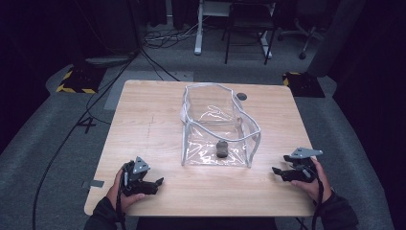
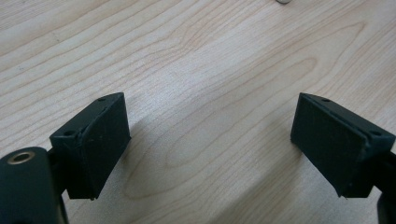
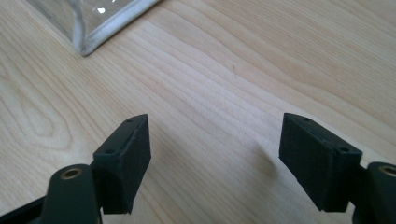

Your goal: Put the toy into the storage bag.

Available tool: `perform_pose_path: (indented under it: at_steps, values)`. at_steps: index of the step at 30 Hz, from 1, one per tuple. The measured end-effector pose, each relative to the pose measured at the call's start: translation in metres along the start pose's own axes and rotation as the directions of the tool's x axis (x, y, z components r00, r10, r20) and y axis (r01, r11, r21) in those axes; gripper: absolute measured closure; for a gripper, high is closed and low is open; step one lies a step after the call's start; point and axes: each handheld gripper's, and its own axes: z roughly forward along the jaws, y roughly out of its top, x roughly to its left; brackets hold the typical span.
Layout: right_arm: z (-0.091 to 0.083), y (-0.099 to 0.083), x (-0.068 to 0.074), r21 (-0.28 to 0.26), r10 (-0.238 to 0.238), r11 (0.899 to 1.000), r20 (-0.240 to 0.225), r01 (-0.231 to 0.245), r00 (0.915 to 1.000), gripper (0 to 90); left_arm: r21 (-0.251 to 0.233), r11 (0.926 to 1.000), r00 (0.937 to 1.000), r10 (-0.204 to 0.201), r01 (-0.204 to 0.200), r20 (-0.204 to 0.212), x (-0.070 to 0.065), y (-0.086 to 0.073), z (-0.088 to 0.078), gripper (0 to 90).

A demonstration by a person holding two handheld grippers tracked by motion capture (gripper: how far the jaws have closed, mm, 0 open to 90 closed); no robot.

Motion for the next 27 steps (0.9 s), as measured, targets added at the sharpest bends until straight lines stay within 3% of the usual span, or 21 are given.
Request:
perform_pose_path:
  at_steps: [10,27]
  values:
    - [-0.008,-0.019,-0.007,-0.019,0.063,0.998,-0.002,-0.063,0.998,24.6,0.0,1.0,1.0,0.0,0.0,0.001,0.0,0.0,0.0,11.9]
    - [-0.018,-0.041,-0.011,-0.084,0.099,0.992,0.041,-0.095,0.9943,20.0,-0.002,0.9999,0.9999,-0.012,0.012,0.009,0.0,0.0,0.001,11.6]
